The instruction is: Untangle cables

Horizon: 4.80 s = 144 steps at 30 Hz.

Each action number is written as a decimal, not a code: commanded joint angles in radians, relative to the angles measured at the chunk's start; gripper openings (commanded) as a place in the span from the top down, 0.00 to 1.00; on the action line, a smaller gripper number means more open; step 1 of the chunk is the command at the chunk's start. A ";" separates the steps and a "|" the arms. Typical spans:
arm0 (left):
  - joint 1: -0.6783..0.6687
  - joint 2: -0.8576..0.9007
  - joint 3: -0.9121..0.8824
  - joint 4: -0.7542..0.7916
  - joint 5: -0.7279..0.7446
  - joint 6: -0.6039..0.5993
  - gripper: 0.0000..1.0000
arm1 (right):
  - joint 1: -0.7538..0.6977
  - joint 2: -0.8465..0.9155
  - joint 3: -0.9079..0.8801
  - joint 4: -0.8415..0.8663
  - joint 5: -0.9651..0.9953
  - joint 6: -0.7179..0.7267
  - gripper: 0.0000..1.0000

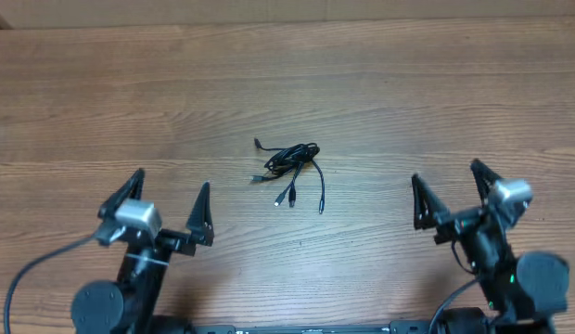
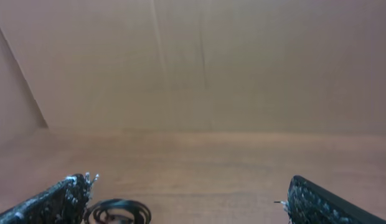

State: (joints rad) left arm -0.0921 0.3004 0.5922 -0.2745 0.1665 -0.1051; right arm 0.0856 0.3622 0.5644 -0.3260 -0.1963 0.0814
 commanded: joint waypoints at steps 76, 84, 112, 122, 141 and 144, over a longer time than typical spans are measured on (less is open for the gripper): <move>-0.034 1.184 0.428 -0.427 0.323 -0.120 0.91 | 0.005 1.438 0.448 -0.200 -0.290 0.629 0.93; -0.034 1.184 0.426 -0.436 0.261 -0.120 0.92 | 0.017 1.463 0.422 -0.176 -0.229 0.681 0.96; -0.100 1.184 0.426 -0.473 0.132 -0.394 0.96 | 0.034 1.463 0.405 -0.134 -0.153 0.868 0.71; -0.230 1.186 0.426 -0.472 -0.074 -0.487 0.95 | 0.034 1.463 0.405 -0.201 -0.232 0.861 0.69; -0.301 1.329 0.448 -0.401 -0.124 -0.394 0.29 | 0.056 1.463 0.408 -0.151 -0.115 0.879 0.35; -0.299 1.325 0.563 -0.476 -0.151 -0.301 0.29 | 0.056 1.463 0.408 -0.170 -0.013 0.876 0.32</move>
State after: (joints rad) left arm -0.3866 1.6329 1.0382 -0.7345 0.0612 -0.5114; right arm 0.1444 1.8103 0.9844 -0.4805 -0.3996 0.9627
